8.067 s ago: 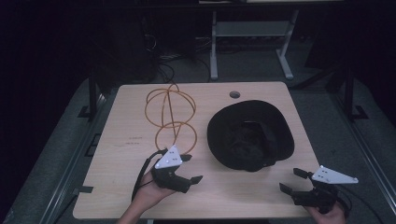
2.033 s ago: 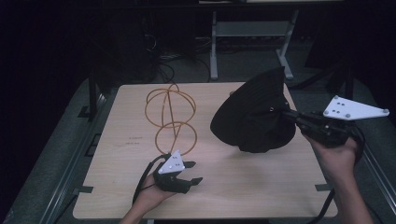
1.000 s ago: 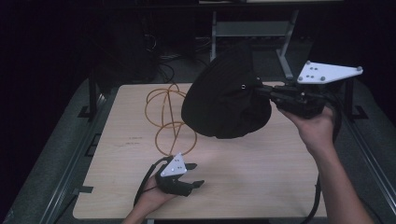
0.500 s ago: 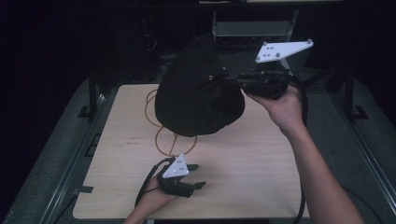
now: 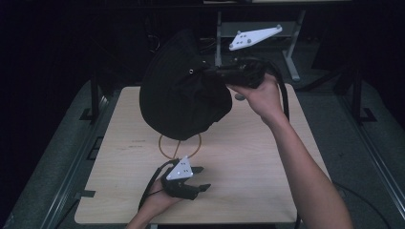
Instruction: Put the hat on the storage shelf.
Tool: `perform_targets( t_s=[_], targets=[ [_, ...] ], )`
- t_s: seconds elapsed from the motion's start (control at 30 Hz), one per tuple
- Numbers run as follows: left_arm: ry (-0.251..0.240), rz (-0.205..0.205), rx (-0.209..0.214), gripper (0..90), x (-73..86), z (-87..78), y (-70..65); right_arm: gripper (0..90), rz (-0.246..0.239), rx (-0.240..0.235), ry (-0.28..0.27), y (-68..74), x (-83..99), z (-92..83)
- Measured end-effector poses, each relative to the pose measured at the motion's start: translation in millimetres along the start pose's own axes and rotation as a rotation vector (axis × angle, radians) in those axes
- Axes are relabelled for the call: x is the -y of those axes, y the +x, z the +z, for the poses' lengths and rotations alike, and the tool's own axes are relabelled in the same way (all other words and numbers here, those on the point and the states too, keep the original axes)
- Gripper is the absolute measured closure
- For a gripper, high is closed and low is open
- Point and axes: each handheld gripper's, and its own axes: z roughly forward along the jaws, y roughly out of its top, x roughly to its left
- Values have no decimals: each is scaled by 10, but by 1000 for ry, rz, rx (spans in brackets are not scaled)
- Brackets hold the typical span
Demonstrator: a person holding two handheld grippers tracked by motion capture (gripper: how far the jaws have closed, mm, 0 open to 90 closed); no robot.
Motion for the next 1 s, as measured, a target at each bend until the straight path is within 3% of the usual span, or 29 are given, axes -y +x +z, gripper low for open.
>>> perform_targets(
  t_s=[0.63,1.0],
  targets=[
    [3,16,18,387,-16,35,-23,884,49,-15,29,-141,-247,571],
    [19,59,22,386,-26,55,-49,881,68,-34,100,-110,-353,1037]
  ],
)
